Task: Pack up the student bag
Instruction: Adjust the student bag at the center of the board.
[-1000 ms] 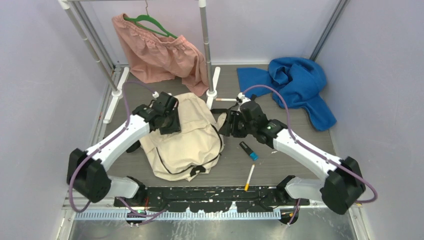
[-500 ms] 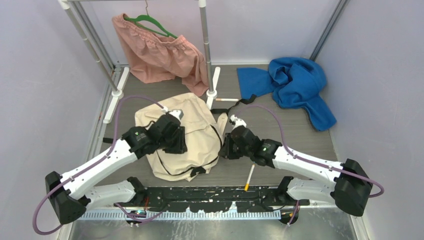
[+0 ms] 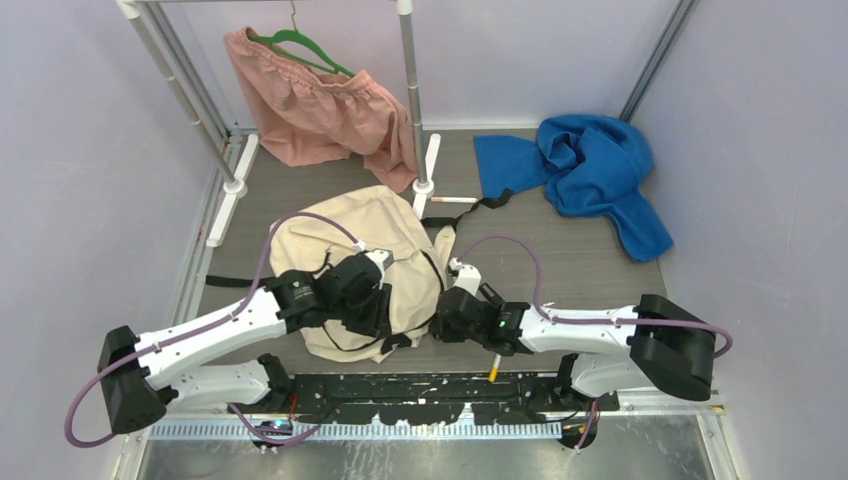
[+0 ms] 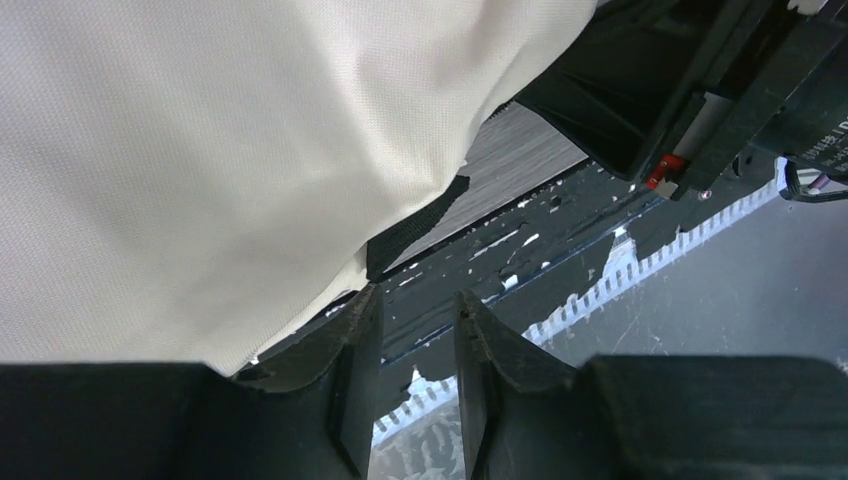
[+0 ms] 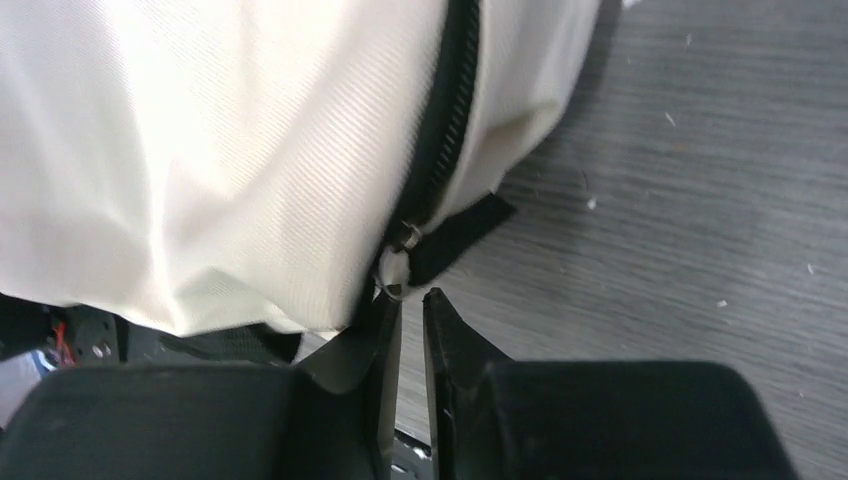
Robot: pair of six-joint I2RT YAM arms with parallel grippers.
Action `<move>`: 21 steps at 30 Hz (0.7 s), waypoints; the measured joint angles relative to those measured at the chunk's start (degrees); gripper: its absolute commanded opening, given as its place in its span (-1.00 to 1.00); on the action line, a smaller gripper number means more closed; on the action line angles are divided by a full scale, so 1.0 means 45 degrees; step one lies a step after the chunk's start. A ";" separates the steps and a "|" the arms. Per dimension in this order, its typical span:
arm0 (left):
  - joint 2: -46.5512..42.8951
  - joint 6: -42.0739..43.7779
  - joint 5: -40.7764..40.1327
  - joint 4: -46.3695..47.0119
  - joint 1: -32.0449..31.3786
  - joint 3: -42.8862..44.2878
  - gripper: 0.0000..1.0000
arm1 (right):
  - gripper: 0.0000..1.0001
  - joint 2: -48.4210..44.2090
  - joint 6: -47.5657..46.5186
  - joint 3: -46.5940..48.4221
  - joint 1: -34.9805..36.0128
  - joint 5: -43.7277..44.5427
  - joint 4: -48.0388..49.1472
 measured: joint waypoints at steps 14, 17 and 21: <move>-0.1161 -0.0277 0.0364 -0.0034 -0.0010 -0.0510 0.07 | -0.52 0.0330 -0.1180 0.2720 -0.0325 0.0869 0.0180; -0.1345 -0.0272 -0.0325 -0.0112 -0.0010 -0.0510 0.23 | -0.51 0.0423 -0.1263 0.2958 -0.0379 0.0714 0.0374; -0.1307 -0.0092 -0.1622 -0.0141 -0.0010 -0.0510 0.25 | -0.50 0.0714 -0.1307 0.3021 -0.0515 0.0544 0.0432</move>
